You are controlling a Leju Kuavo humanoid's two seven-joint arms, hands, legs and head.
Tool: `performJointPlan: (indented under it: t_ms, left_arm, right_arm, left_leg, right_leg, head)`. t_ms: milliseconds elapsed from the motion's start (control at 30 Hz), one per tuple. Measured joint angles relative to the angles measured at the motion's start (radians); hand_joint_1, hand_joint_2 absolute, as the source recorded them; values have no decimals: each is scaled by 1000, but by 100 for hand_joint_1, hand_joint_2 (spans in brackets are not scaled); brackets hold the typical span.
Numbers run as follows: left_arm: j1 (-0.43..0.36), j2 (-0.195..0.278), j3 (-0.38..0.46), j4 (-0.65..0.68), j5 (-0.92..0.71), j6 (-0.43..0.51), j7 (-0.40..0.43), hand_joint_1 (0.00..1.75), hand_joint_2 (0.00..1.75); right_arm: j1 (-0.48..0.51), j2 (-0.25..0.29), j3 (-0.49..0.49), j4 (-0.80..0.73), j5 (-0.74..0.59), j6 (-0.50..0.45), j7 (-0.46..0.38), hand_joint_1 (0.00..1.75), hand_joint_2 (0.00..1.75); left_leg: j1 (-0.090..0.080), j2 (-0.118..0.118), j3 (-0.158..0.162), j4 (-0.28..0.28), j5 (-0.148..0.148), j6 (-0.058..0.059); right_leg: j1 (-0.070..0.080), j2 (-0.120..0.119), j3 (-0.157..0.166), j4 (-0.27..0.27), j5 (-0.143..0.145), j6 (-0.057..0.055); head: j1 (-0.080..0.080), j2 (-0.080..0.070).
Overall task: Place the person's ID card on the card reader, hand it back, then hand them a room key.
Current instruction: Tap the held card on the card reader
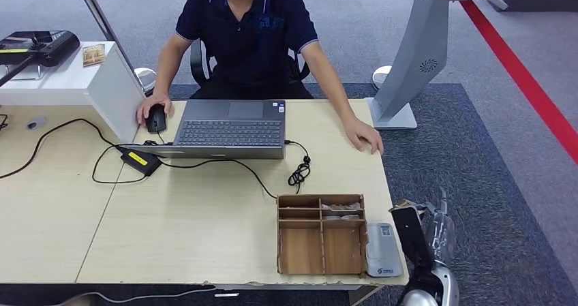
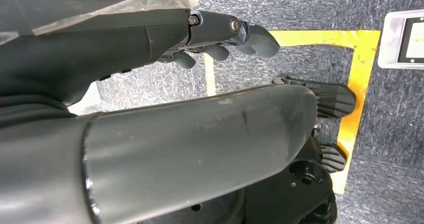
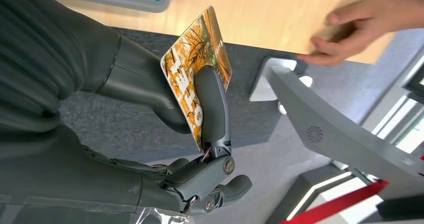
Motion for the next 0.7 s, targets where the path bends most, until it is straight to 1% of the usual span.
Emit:
performJointPlan:
  t_ms: [333,700]
  left_arm:
    - [0,-2,0,0,12,10,0,0,0]
    - [0,-3,0,0,13,11,0,0,0]
  right_arm:
    - [13,21,-1,108,12,0,-13,175,175]
    - [10,34,-2,158,29,0,-25,175,175]
  left_leg:
    - [0,0,0,0,0,0]
    - [0,0,0,0,0,0]
  right_leg:
    - [0,0,0,0,0,0]
    - [0,0,0,0,0,0]
  head:
    - [0,0]
    - [0,0]
